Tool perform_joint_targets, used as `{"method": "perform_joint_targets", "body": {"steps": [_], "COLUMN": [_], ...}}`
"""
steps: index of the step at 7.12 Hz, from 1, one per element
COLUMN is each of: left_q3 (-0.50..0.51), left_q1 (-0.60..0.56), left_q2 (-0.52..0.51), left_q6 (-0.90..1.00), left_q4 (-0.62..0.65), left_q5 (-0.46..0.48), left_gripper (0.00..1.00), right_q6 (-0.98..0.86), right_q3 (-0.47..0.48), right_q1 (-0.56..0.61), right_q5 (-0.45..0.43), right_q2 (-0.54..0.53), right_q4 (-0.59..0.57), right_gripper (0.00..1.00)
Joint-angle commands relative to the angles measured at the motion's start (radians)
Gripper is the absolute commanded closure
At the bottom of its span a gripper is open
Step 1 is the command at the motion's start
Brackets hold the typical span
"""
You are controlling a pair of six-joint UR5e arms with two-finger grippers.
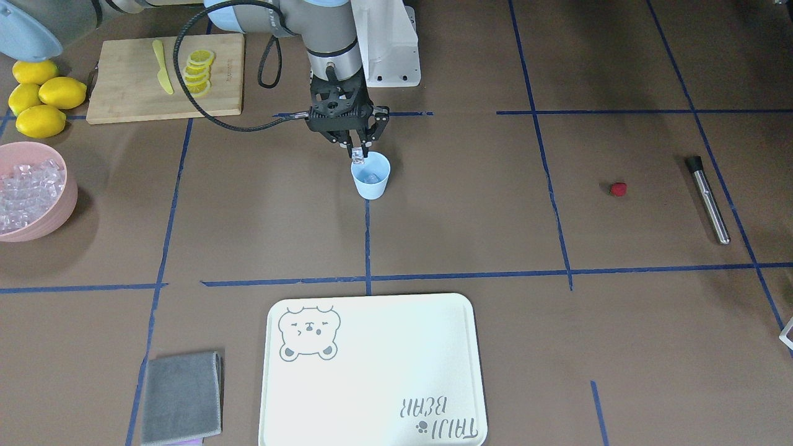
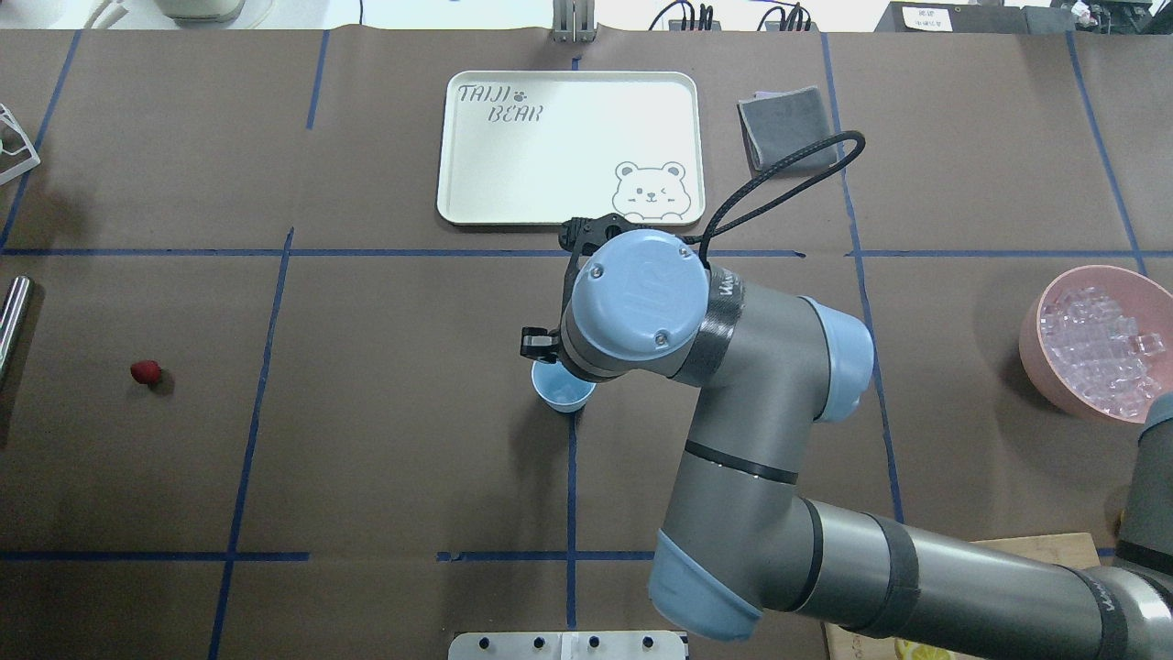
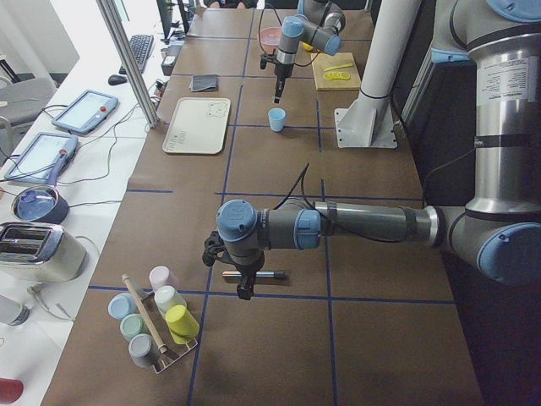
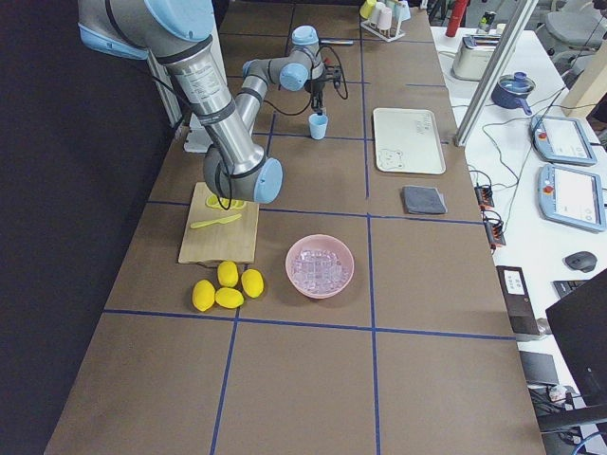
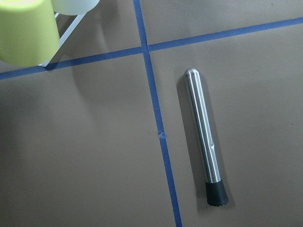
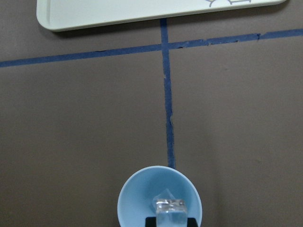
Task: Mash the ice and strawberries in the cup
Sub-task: 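Carry the ice cube over the light-blue cup and release it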
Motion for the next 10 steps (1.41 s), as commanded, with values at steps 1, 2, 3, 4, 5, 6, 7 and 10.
{"method": "perform_joint_targets", "body": {"steps": [1, 2, 3, 4, 5, 6, 7, 10], "left_q3": [0.004, 0.002, 0.004, 0.002, 0.002, 0.002, 0.002, 0.001], "left_q1": [0.001, 0.003, 0.003, 0.003, 0.003, 0.003, 0.003, 0.003], "left_q2": [0.000, 0.000, 0.000, 0.001, 0.000, 0.001, 0.002, 0.000], "left_q6": [0.000, 0.000, 0.000, 0.000, 0.000, 0.000, 0.000, 0.000], "left_q4": [0.000, 0.000, 0.000, 0.000, 0.001, 0.000, 0.000, 0.000], "left_q5": [0.000, 0.000, 0.000, 0.000, 0.000, 0.000, 0.000, 0.000], "left_gripper": [0.00, 0.00, 0.00, 0.00, 0.00, 0.00, 0.00, 0.00], "right_q6": [0.009, 0.009, 0.009, 0.009, 0.009, 0.007, 0.003, -0.107], "right_q3": [-0.017, -0.022, -0.023, -0.023, -0.022, -0.022, -0.020, -0.019], "right_q1": [-0.025, -0.027, -0.027, -0.027, -0.027, -0.027, -0.019, 0.135], "right_q5": [-0.025, -0.027, -0.025, -0.025, -0.025, -0.025, -0.024, 0.097], "right_q2": [0.007, 0.007, 0.014, 0.014, 0.014, 0.014, 0.014, -0.038], "right_q4": [0.000, 0.001, 0.001, 0.001, 0.001, 0.001, 0.000, 0.000], "right_gripper": [0.83, 0.06, 0.01, 0.01, 0.01, 0.01, 0.01, 0.01]}}
